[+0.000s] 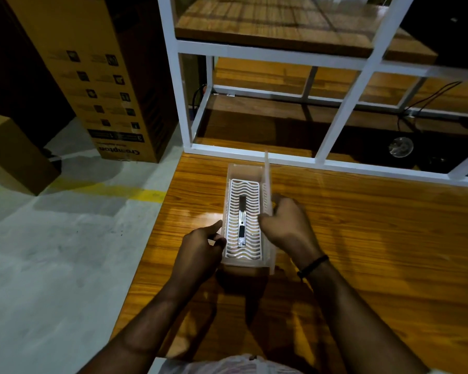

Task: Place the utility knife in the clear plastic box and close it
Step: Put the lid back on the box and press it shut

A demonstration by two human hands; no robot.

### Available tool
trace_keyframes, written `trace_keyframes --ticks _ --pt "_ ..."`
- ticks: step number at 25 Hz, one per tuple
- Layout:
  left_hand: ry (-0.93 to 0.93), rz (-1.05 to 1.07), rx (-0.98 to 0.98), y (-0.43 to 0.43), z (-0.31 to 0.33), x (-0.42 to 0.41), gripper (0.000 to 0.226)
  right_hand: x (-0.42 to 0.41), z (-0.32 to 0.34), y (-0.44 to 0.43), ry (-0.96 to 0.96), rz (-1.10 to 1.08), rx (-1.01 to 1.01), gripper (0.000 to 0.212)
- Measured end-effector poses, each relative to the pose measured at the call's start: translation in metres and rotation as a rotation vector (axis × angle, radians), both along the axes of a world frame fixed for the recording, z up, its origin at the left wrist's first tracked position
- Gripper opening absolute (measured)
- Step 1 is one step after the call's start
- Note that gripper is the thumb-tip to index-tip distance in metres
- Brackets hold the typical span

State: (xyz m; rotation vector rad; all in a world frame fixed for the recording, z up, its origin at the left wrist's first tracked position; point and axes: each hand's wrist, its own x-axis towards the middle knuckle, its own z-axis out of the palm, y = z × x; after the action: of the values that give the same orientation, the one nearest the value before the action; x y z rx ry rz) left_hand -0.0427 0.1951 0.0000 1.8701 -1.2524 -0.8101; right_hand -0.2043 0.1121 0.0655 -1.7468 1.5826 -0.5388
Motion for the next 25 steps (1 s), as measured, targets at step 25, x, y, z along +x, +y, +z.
trace_keyframes --ticks 25 --pt "0.283 0.053 0.022 0.009 -0.014 -0.008 0.037 -0.031 -0.091 0.021 -0.234 -0.106 -0.025 0.032"
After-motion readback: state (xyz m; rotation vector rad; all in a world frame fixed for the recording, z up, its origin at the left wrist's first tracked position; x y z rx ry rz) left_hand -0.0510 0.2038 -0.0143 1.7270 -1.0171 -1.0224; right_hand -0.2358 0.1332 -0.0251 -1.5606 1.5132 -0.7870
